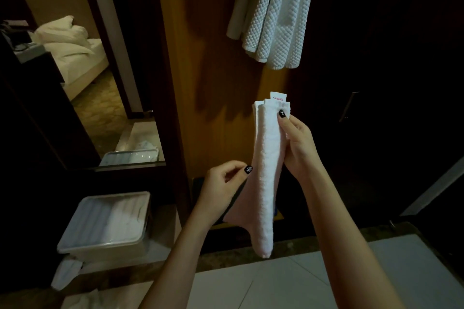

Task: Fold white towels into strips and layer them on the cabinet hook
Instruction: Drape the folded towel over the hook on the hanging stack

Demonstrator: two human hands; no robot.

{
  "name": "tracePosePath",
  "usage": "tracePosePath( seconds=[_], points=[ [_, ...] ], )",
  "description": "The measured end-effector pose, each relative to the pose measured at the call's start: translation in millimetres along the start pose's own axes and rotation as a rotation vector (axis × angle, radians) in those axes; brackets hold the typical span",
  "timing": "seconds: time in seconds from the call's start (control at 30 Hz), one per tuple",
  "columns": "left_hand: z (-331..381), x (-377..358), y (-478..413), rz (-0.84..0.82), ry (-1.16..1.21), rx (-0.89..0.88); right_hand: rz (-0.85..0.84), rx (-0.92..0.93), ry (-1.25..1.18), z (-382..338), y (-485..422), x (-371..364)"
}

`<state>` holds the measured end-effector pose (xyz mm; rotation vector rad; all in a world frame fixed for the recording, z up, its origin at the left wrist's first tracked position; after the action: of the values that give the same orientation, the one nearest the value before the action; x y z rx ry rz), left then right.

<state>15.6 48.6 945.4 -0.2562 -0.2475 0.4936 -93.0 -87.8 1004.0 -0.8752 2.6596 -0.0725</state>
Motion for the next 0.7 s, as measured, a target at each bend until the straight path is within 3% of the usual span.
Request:
tracePosePath(
  seconds=[0.27,0.53,0.7],
  points=[
    [-1.0,1.6,0.6,-0.141,-0.066,0.146,-0.037,-0.016,-0.080,3.1,-4.9,2.9],
    [-2.2,13.2,2.0,-0.038,0.021,0.042,-0.181,-0.118,-0.101,8.0,-5.3,22.1],
    [-4.2,10.5,5.0,-0.027,-0.242,-0.138,-0.162,-0.144,-0.086,13.8,-7.0,24.5]
  ],
)
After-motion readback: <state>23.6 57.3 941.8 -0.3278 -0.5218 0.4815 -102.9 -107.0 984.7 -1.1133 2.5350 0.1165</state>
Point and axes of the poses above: each hand's wrist, its own y-axis away from the middle knuckle, its own x-axis out of the back of the hand, z = x × y, the point moved 1 cm from there along -y, towards the middle knuckle
